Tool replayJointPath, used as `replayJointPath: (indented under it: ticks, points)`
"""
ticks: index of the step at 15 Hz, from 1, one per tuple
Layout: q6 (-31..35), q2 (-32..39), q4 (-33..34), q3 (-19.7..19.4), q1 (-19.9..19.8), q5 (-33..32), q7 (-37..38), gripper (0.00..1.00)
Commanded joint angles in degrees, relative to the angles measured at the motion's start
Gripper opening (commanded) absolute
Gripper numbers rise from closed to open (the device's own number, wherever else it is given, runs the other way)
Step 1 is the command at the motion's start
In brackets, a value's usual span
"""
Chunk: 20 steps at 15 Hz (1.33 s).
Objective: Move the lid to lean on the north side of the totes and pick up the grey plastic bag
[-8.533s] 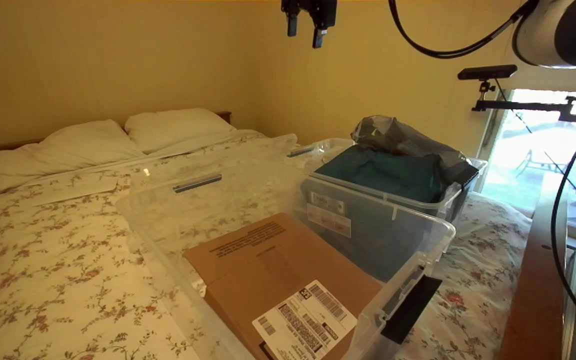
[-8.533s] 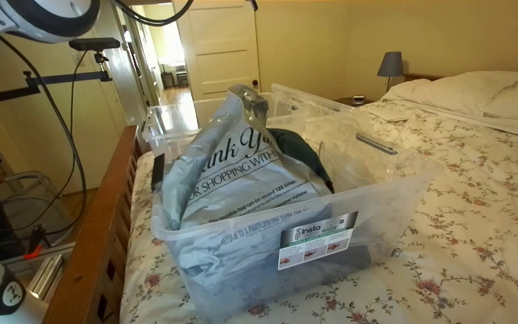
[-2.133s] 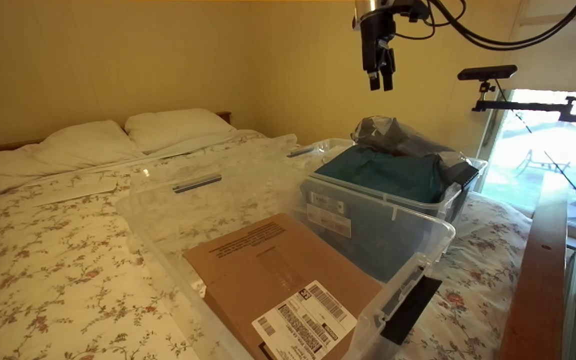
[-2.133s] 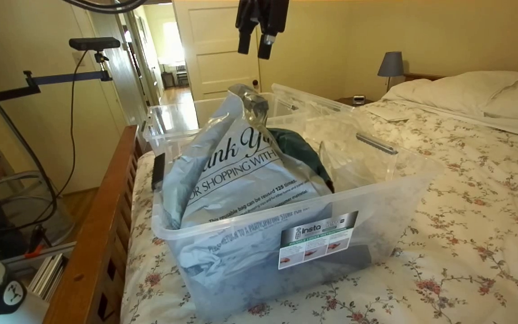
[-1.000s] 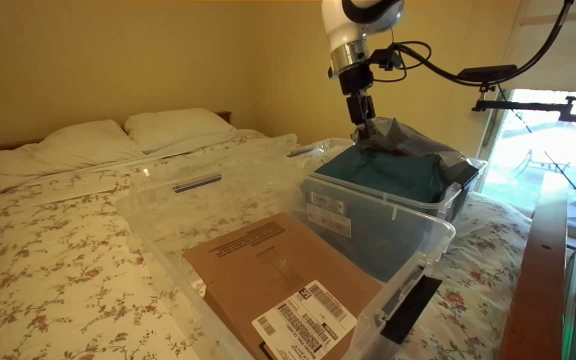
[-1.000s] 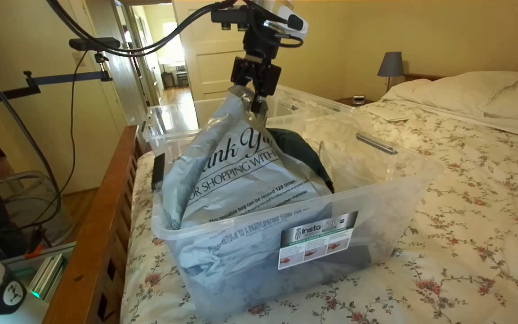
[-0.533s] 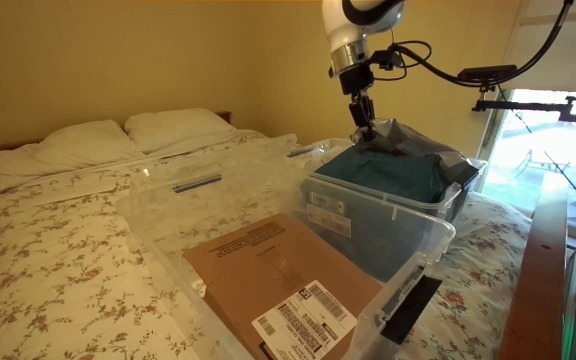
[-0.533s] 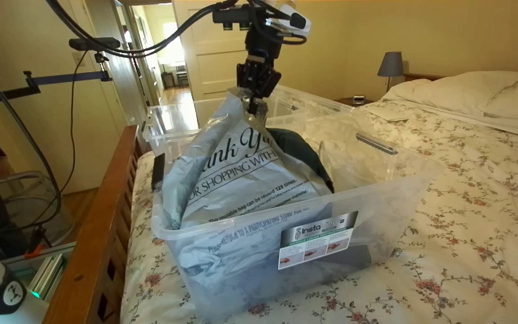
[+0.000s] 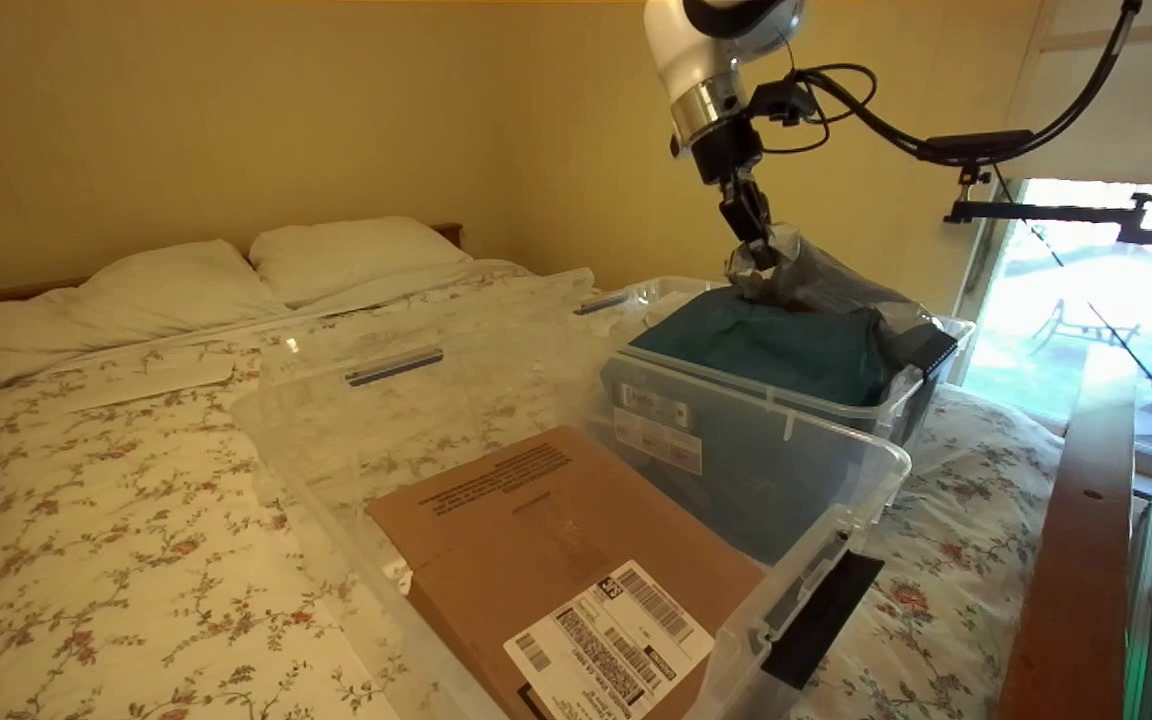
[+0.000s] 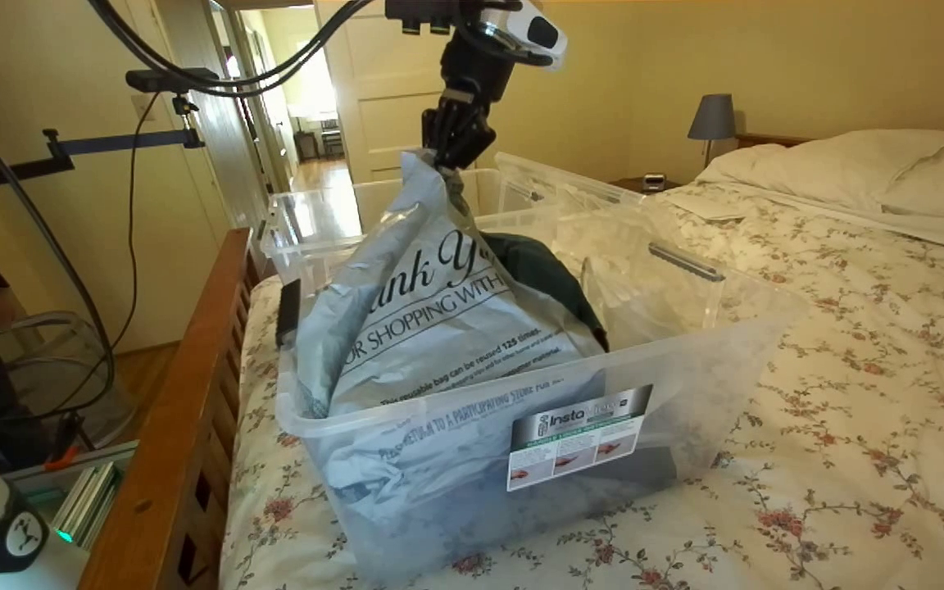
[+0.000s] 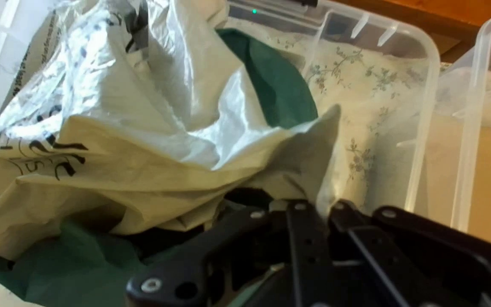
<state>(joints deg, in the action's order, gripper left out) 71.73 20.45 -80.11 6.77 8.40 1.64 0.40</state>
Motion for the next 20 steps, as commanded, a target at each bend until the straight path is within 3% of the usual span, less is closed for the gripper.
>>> replayJointPath:
  ticks: [1,5,11,13,14,20]
  points:
    - [-11.6,2.0,12.0,0.5,0.0,3.7,0.3,0.0]
    - [-17.9,2.8,23.5,1.3,0.9,5.9,0.8,0.0]
    - [-19.5,3.2,35.6,1.5,2.7,5.7,3.5,0.0]
    - [-19.5,3.2,39.0,1.3,4.4,2.7,4.1,0.0]
    - [-17.1,1.6,30.7,0.9,2.4,2.9,1.3,0.01]
    - [-18.2,2.0,34.2,0.9,3.6,2.7,2.3,0.0]
